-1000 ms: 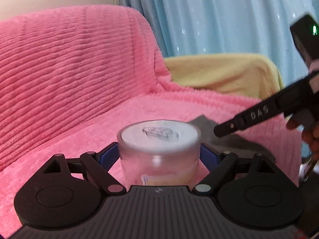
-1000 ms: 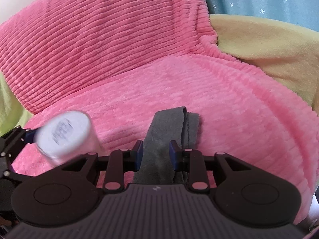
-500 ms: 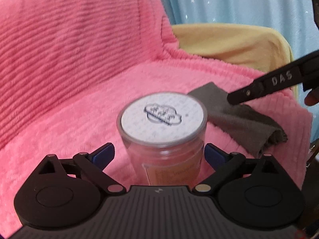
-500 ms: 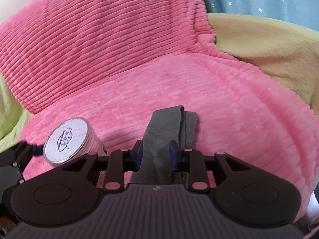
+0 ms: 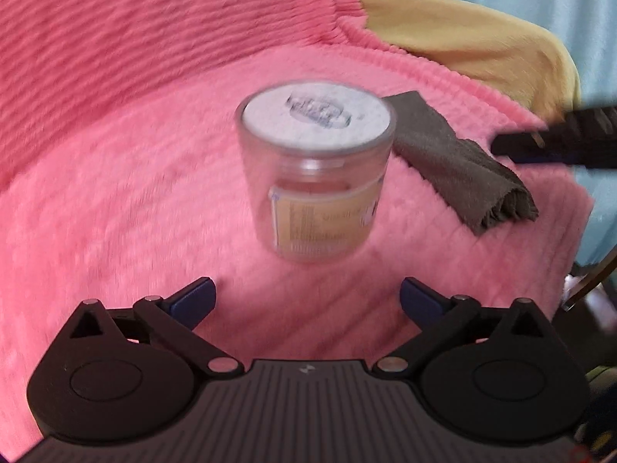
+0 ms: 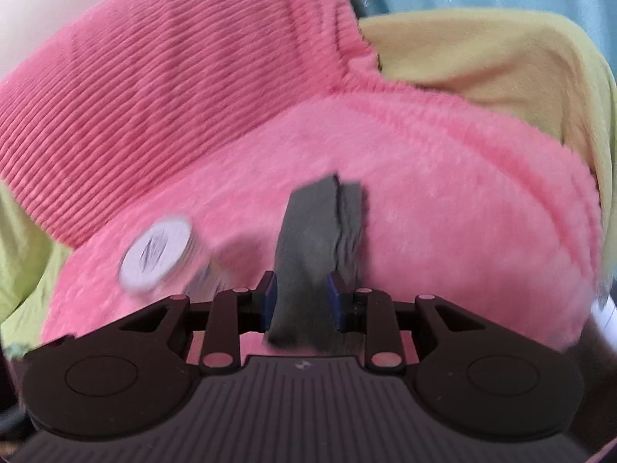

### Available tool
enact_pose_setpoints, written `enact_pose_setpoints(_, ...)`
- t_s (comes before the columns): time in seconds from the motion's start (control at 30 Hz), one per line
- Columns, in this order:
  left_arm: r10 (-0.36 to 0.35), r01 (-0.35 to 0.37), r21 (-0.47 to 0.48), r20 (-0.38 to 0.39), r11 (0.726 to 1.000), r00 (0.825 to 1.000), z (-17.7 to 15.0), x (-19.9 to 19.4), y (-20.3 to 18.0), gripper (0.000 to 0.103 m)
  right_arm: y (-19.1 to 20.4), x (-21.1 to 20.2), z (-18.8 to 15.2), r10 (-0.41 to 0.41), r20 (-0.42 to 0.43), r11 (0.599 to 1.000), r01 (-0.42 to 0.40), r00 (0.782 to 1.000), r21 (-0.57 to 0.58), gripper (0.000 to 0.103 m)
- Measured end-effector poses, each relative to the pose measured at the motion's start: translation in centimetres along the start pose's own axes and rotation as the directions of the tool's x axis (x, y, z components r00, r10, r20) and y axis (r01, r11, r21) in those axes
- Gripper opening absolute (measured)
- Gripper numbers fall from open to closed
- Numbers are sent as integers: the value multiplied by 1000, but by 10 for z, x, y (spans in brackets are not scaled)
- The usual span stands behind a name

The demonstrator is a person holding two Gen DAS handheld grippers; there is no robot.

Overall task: Clean container
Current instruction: 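Lower the lidded jar onto the blanket and open the left gripper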

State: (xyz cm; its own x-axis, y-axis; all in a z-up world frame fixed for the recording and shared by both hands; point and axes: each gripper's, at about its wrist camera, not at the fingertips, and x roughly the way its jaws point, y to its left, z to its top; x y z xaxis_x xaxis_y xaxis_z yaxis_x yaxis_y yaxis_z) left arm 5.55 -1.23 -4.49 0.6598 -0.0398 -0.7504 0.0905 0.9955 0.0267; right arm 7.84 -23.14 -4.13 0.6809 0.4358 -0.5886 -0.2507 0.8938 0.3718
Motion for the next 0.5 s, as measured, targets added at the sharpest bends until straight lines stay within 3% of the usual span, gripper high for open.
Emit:
enact_pose_setpoints(0.1,13,-13,-29,3,999,1000,-11,-7,-1,102,8,-10,-24,4,-49,1000,-6,999,-31,24)
enact_pose_setpoints(0.2,44,-44,0,17,999,999,-18,-10,-6,103,15,-10,-39,-10,-85,997,4,996,-76,24)
enact_pose_setpoints(0.5,53,-54,-51,-6,997,999,-18,-11,-6,103,24,14,-49,-86,-152,987,64,985,-148,25)
